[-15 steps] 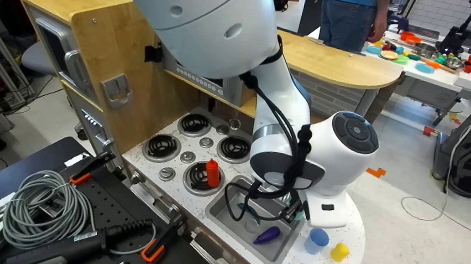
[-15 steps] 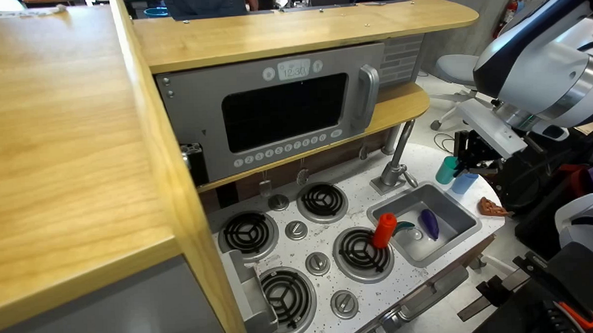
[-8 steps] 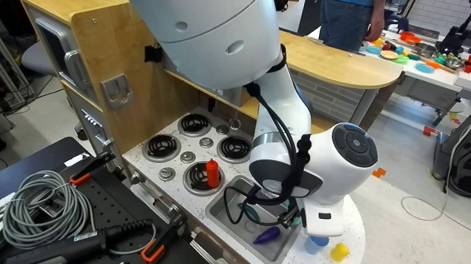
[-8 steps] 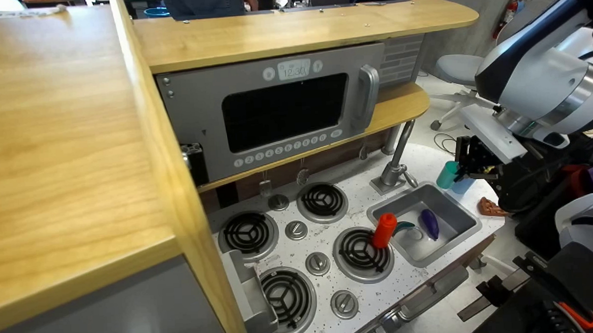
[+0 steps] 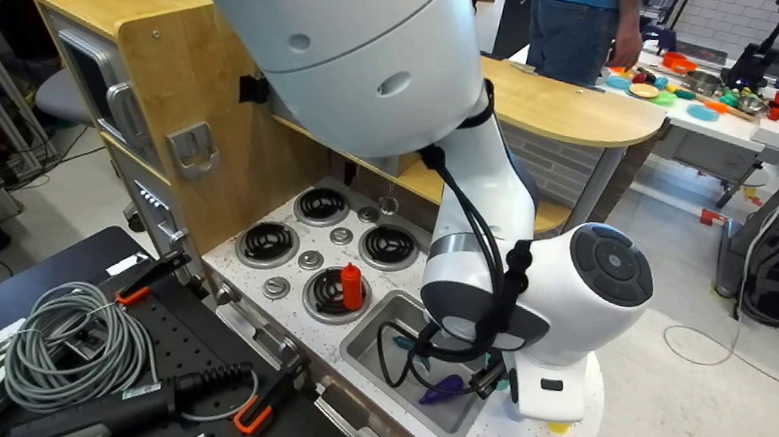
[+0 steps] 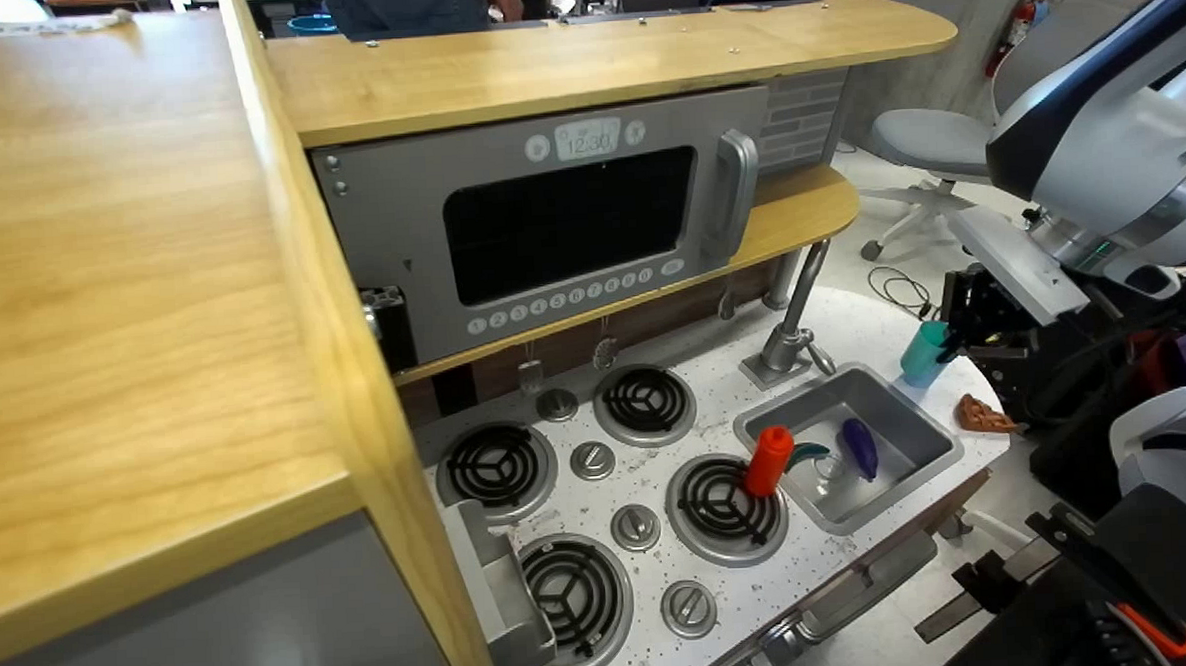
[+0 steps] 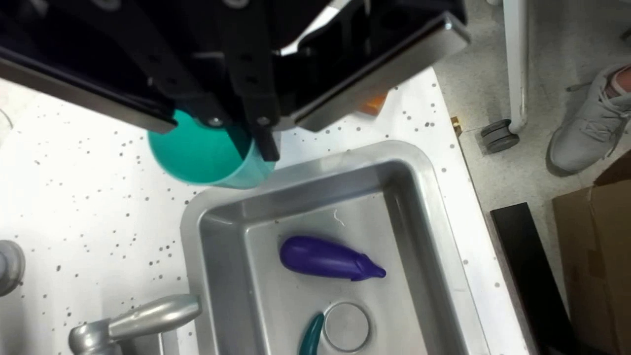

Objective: Get the green cup in the sink and put it next to the blue cup on the edge of the sink

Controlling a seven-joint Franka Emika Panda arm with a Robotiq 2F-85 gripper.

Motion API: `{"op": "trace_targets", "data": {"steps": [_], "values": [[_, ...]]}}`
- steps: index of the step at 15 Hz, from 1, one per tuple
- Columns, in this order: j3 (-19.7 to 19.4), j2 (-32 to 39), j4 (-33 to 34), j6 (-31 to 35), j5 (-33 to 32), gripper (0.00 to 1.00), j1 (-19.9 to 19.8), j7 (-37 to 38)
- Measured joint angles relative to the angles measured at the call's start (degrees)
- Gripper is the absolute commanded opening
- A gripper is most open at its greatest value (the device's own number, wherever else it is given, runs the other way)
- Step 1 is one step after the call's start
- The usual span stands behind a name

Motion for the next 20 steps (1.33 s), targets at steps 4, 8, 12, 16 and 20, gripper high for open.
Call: {"op": "trace_targets", "data": {"steps": [4, 8, 12, 16, 20], "values": [[-1.0, 0.0, -1.5, 0.0, 0.0, 0.01, 0.0, -0.1], [-2.3, 0.0, -2.8, 0.0, 0.0, 0.01, 0.0, -0.1], [-2.9, 0.6, -3.4, 0.0, -0.1, 0.01, 0.0, -0.1], [-2.7, 1.8, -3.4, 0.0, -0.1, 0.01, 0.7, -0.1], [-2.2, 2.1, -3.3, 0.0, -0.1, 0.01, 1.0, -0.3]]}}
